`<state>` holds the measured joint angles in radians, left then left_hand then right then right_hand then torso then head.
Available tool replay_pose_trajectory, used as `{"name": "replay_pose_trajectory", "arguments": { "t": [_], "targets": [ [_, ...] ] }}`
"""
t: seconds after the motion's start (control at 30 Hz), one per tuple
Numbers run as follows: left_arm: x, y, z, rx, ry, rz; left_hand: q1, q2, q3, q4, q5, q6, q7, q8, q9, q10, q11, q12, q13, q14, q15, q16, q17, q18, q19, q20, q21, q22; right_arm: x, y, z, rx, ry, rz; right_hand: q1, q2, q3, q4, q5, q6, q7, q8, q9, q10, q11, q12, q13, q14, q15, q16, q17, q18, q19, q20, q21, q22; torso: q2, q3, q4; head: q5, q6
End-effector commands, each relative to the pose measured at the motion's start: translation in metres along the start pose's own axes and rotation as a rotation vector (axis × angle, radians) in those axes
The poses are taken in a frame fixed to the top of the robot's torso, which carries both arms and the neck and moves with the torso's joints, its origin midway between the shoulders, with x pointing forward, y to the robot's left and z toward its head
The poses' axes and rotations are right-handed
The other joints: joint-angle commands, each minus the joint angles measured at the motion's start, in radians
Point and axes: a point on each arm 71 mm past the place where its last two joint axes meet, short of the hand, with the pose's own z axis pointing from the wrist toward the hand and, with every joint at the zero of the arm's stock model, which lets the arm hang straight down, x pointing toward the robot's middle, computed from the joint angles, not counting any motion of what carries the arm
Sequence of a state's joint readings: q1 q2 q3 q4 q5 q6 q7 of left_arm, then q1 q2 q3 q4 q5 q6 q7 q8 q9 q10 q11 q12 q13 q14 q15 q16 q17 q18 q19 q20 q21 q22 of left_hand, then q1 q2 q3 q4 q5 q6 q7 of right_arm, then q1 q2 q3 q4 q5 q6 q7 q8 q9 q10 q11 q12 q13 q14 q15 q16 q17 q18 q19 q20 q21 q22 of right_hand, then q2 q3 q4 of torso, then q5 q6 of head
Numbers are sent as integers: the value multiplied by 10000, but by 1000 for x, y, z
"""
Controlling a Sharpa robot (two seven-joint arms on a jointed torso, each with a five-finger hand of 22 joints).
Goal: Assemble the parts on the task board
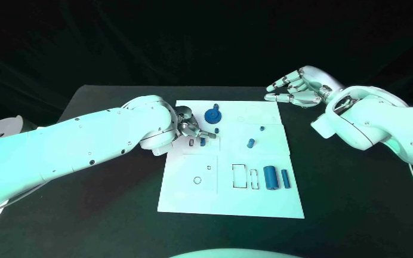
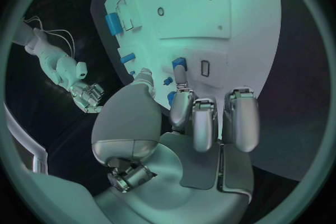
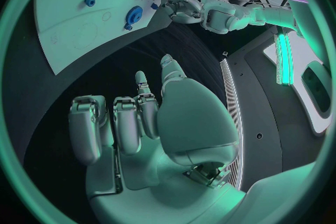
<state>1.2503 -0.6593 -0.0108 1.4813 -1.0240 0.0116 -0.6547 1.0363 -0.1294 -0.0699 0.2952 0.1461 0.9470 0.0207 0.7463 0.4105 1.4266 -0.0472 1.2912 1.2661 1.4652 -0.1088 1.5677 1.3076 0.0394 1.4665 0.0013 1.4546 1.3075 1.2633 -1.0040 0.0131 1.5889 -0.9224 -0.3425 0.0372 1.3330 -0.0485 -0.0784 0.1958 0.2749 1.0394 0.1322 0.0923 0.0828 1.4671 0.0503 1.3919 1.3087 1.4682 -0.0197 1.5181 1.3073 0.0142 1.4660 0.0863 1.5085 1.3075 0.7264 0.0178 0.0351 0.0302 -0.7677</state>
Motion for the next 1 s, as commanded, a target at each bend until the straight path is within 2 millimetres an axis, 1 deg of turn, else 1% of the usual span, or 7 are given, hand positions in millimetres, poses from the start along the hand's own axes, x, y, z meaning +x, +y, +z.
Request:
{"name": "replay_pose_trajectory", "arguments": {
  "t": [0.03, 0.23, 0.4, 0.5, 0.67, 0.7, 1.0],
  "targets": [
    [-7, -5, -6, 274, 204, -1146, 17, -97, -214, 8, -14, -265, 100, -195, -115, -123, 71, -153, -163, 1056, 105, 31, 2632, 25, 273, 88, -85, 1069, 3, -1, 1, -23, 187, 17, -117, -5, -79, 15, 50, -83, -17, 43, 13, 284, -43, -38, 1780, 808, -68, -73, 1716, 133, 442, -66, -69, 1521, 2, 0, -5, 23, 60],
    [-26, -3, -14, 302, 312, -1104, 234, -61, -284, -4, -25, -391, 206, -419, -275, -193, 167, -234, -270, 1056, 191, 31, 2632, 38, 251, 169, -139, 1020, 6, -4, 1, 45, 236, 56, -124, -3, -92, 22, 59, -85, -17, 44, 14, 283, -44, -42, 1778, 806, -68, -78, 1710, 133, 442, -66, -70, 1521, 7, 16, 12, 24, 109],
    [-47, 3, -14, -2, 516, -250, 1171, 436, 166, -101, -59, -350, 271, -632, -466, -304, 233, -366, -441, 1056, 251, 31, 2632, 72, 190, 245, -257, 906, 6, -6, 1, 71, 222, 60, -124, -3, -92, 22, 59, -85, -17, 44, 14, 283, -44, -42, 1778, 806, -68, -78, 1710, 133, 442, -66, -70, 1521, 7, 8, 1, 39, 149],
    [-59, 7, -10, -192, 382, -79, 1372, 451, 389, -47, -49, -419, 344, -832, -600, -411, 284, -523, -620, 1056, 300, 31, 2632, 94, 144, 282, -342, 822, 6, -6, 1, 79, 203, 58, -127, 0, -99, 26, 64, -87, -17, 44, 14, 286, -44, -35, 1781, 810, -69, -70, 1723, 131, 445, -66, -67, 1526, 14, 8, 2, 53, 170],
    [-80, 10, 3, -470, -183, 82, 1227, 472, 347, -25, -75, -521, 433, -1090, -775, -547, 366, -728, -855, 1056, 362, 31, 2632, 101, 127, 339, -381, 793, 6, -6, 1, 56, 175, 60, -126, 3, -101, 27, 66, -88, -17, 45, 14, 287, -44, -32, 1781, 809, -69, -71, 1722, 130, 448, -67, -63, 1532, 25, 0, -8, 68, 199],
    [-83, 10, 5, -531, -189, 198, 1216, 473, 338, -24, -76, -522, 437, -1102, -785, -543, 369, -722, -850, 1056, 365, 31, 2632, 97, 135, 342, -367, 810, 6, -6, 2, 49, 174, 61, -126, 3, -101, 27, 67, -88, -17, 45, 14, 287, -44, -32, 1782, 809, -69, -71, 1722, 130, 448, -67, -63, 1533, 29, 1, -12, 58, 238],
    [-91, 14, 21, -1015, 109, 1058, 1279, 606, 331, -51, -76, -361, 425, -1198, -902, -422, 365, -572, -715, 1056, 380, 31, 2632, 51, 229, 365, -218, 995, 7, -5, 2, 5, 181, 70, -126, 4, -102, 28, 68, -88, -17, 45, 14, 288, -44, -31, 1782, 809, -69, -71, 1721, 130, 447, -67, -64, 1530, 38, -12, -17, 49, 214]
  ]
}}
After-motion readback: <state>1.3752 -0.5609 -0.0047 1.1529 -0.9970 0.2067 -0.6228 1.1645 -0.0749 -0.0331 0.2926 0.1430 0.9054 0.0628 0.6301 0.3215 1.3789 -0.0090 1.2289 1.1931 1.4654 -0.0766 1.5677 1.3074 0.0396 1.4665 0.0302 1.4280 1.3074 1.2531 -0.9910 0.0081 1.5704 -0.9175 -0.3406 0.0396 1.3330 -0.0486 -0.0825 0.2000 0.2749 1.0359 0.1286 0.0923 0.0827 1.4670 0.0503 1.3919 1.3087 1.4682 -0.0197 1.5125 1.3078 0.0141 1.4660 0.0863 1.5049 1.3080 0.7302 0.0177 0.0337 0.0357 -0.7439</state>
